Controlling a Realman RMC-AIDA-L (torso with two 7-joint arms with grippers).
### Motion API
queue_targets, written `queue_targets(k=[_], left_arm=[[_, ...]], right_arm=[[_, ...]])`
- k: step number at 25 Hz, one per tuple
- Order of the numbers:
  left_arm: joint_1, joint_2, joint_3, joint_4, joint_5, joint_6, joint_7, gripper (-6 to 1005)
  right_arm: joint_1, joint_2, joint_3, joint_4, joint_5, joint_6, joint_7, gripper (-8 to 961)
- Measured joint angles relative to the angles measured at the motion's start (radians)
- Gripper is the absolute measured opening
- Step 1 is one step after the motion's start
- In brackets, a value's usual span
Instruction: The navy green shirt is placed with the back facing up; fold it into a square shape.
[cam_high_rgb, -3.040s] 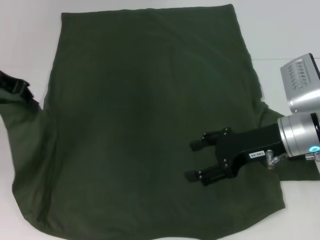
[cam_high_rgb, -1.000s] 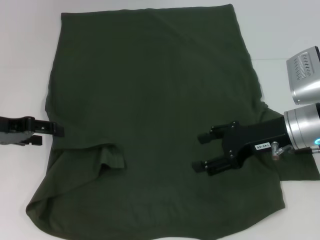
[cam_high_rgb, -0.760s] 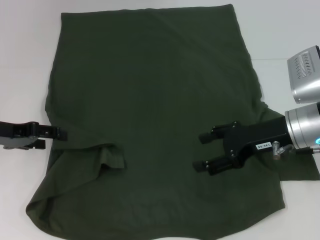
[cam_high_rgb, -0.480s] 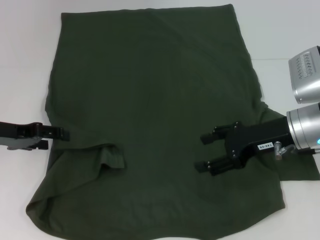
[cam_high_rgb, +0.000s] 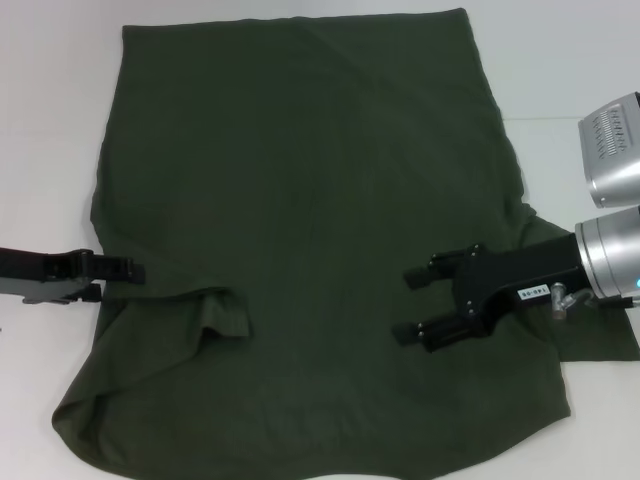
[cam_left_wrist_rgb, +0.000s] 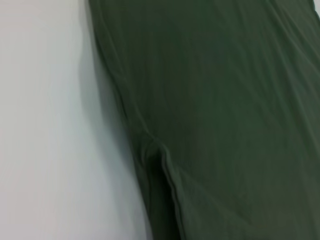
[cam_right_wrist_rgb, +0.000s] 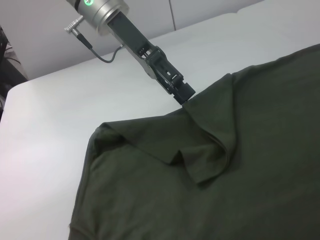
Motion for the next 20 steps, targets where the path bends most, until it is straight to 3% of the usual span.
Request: queue_targets(k=[20], left_arm=[[-0.046,-0.004,0.003,-0.052,0.0,-0.015,0.005,824]], right_arm=[[0.006,-0.001,0.0,0.001,0.0,0.006,0.0,911]])
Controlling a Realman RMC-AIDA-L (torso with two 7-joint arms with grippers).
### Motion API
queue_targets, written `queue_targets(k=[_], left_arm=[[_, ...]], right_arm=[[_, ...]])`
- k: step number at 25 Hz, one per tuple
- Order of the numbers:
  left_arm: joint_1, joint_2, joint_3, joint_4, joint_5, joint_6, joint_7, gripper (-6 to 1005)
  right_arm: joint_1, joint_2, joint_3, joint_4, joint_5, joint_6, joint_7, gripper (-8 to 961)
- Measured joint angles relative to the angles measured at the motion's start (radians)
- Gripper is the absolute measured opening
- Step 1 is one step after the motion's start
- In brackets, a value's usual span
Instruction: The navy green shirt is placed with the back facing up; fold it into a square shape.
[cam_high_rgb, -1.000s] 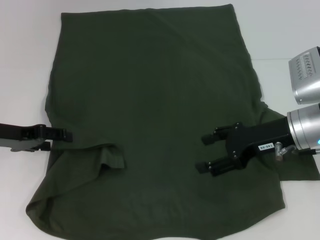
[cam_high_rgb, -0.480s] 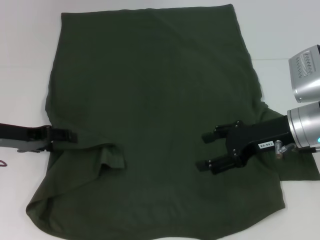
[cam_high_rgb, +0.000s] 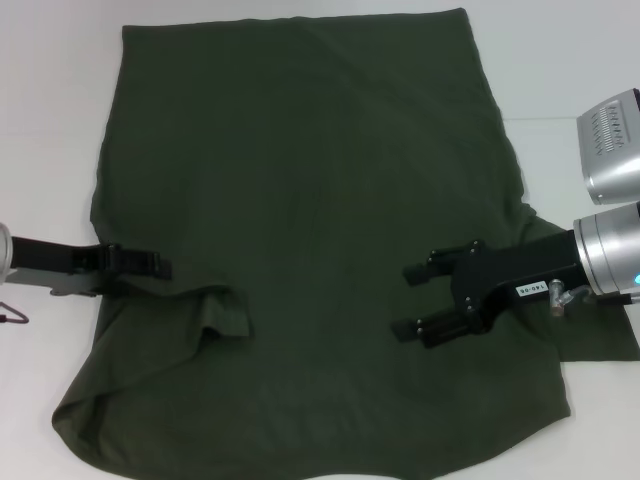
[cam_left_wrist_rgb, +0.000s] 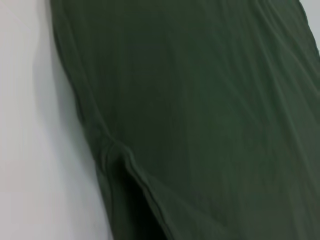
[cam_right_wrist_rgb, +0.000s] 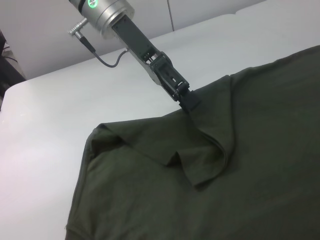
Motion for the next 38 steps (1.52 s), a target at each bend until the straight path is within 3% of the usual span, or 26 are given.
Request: queue_targets(k=[17,31,38], left_arm=[[-0.017,-0.013,0.001,-0.003,0.014,-0.037,-0.023,816],[-0.012,-0.02,0.034,-0.003,0.024,-0.098,-0.026,508],[-0.016,-0.03,0.057,0.003,0.019,-0.138,-0.026,282]], right_arm=[[-0.008,0.006,0.0,0.0,0.0,-0.004,-0.022,910],[0.002,0.008,0.0,0.0,-0.013,-0.004,-0.022,910],[0.006,0.011,0.0,-0.001,-0.014,-0.004,-0.023,910]])
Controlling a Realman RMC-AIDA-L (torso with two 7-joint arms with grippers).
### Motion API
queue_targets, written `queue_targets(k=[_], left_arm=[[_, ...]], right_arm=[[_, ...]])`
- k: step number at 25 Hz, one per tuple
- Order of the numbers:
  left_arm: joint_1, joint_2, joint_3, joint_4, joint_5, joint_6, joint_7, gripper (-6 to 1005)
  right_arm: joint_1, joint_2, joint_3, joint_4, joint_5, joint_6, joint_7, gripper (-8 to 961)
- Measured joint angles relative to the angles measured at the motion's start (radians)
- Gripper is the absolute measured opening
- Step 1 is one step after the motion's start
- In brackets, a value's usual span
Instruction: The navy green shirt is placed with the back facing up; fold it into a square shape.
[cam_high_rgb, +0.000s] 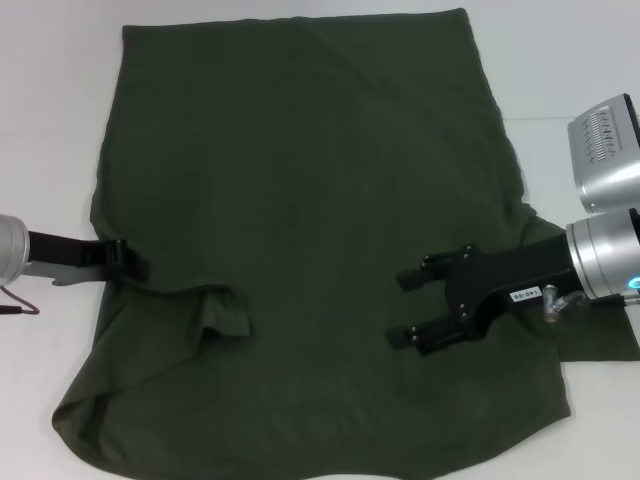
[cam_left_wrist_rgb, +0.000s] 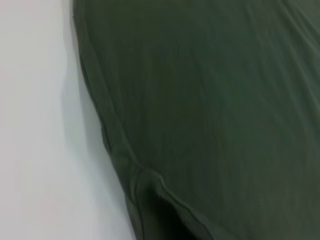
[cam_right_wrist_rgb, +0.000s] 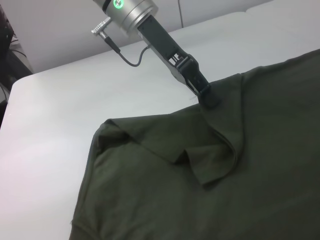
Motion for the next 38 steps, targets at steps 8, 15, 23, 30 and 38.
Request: queue_targets(k=[8,15,23,30,38], left_arm=[[-0.015,0.011,-0.002,-0.001,-0.001,0.018,-0.013,54],[-0.042,0.026,-0.038,-0.003,-0.042,0.036,-0.043,20],[-0.121,0.012,-0.033,-0.007,-0.052,-0.018,-0.148,21],[-0.139,-0.029,-0.038,-0.028,-0.099,-0.106,-0.174,112],[-0.142,-0.045,-0.032,-0.028,-0.168,-0.125,-0.134,417]], right_arm=[[0.001,0.003,-0.003,0.0,0.0,0.005,-0.008,910],[0.0,0.004,-0.014,0.001,0.0,0.016,-0.011,910],[-0.011,0.006,-0.018,0.002,0.0,0.021,-0.024,910],[-0.013,0.004,-0.018,0.003,-0.013,0.021,-0.026,910],[-0.013,0.0,-0.025,0.004,-0.014,0.016,-0.016,910]])
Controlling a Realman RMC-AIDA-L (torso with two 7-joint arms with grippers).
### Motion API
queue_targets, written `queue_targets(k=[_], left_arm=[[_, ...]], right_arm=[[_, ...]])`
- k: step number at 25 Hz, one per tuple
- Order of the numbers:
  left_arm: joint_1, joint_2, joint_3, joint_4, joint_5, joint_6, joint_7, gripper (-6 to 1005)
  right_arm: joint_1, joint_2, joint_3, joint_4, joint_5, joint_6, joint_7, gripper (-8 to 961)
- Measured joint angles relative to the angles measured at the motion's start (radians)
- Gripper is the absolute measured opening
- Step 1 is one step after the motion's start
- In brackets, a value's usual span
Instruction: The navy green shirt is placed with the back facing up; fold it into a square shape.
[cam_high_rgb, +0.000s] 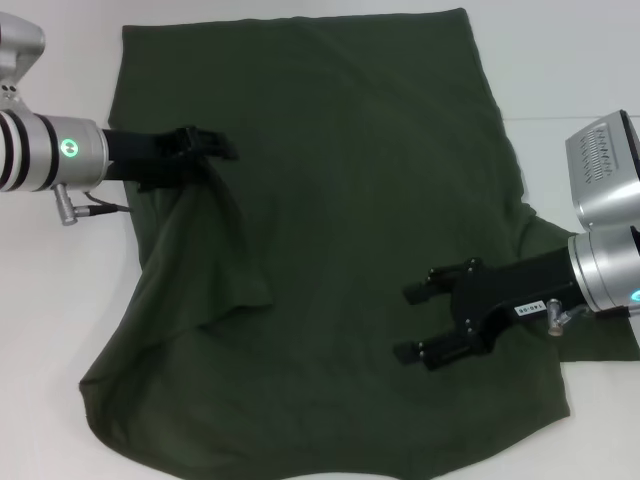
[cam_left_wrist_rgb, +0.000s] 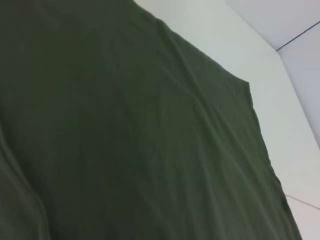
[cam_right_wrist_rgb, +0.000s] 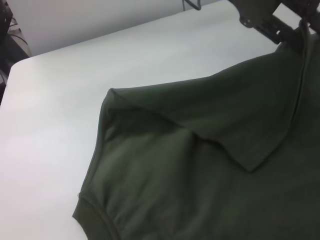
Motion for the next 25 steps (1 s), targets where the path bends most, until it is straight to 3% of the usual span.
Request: queue_targets(k=[4,15,21,25], left_arm=[[0.01,0.005,0.02,0.009,0.007,-0.031,0.025,695],[0.062,0.05,0.08,0.112,0.01,0.111,-0.063,889],[0.056,0.045,0.091,0.161,0.01,0.129,-0.049,883],[0.089,0.039,0.085,0.173,-0.046,0.151,0.103,883]], right_arm=[[0.001,0.0,-0.001,0.0,-0.011,-0.001,0.007,909],[0.011,0.004,-0.001,0.0,-0.038,0.005,0.027,909],[0.011,0.004,-0.001,0.0,-0.039,0.009,0.028,909],[0.007,0.004,0.007,-0.001,-0.034,0.012,0.038,909]])
